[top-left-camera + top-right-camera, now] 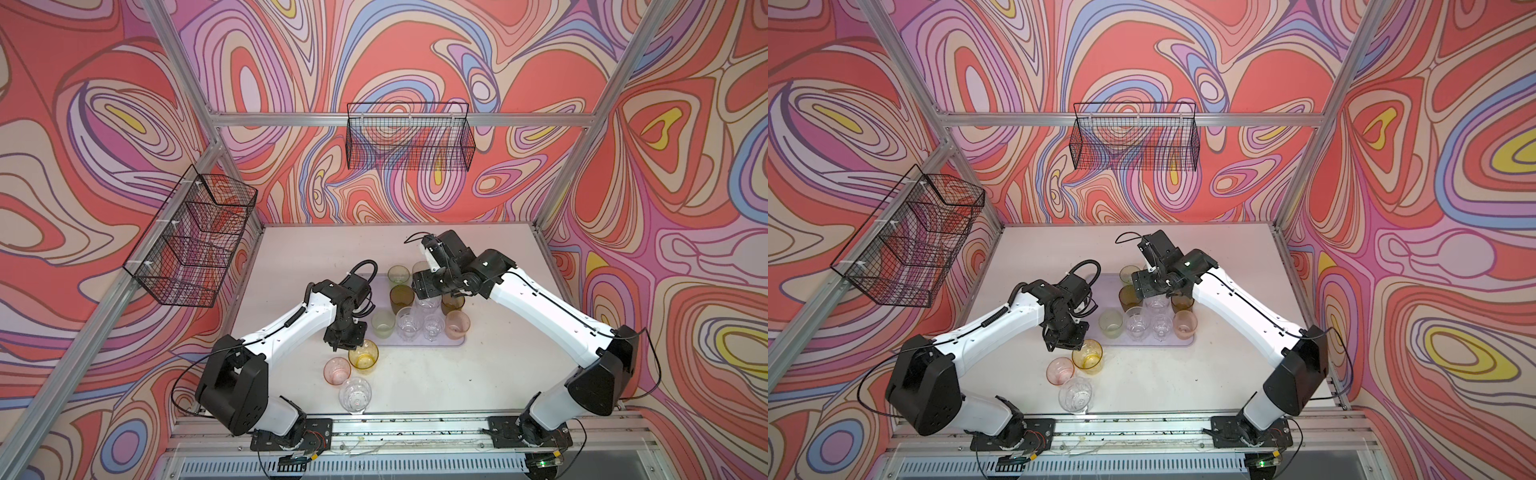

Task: Place the glasses into the tray
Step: Pick up the glass from the bottom-center of the table.

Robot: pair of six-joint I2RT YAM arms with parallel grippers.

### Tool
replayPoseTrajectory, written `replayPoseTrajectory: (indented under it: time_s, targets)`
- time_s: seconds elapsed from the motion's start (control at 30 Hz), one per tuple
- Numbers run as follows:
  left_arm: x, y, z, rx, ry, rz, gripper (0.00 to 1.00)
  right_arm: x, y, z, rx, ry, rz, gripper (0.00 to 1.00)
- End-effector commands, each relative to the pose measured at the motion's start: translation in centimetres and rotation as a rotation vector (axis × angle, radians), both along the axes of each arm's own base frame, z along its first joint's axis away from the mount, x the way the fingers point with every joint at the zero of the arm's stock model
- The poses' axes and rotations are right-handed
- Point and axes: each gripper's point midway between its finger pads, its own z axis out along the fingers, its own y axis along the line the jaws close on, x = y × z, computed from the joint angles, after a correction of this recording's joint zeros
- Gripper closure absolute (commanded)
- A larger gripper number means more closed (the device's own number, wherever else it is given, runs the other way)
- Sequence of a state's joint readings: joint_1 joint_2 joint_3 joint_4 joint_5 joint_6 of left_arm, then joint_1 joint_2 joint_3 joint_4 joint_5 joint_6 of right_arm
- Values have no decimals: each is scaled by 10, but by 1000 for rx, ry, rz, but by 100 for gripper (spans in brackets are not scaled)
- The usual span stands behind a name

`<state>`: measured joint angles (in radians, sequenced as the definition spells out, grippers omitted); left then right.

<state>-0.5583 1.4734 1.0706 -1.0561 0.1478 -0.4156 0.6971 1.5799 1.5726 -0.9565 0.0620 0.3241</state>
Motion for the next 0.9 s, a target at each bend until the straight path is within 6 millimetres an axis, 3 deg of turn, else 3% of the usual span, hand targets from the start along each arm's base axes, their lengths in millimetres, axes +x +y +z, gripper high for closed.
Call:
replayPoseTrajectory:
  time_s: [0.0,0.53,0.87]
  targets:
    - [-1,2,-2,29,6,-11,81,1,-4,11,15,-22,-2,16]
    - [0,3,6,47,-4,-21,90,1,-6,10,11,-22,-4,16]
    - [-2,5,23,53,-2,-36,97,2,-7,10,10,-22,-8,16]
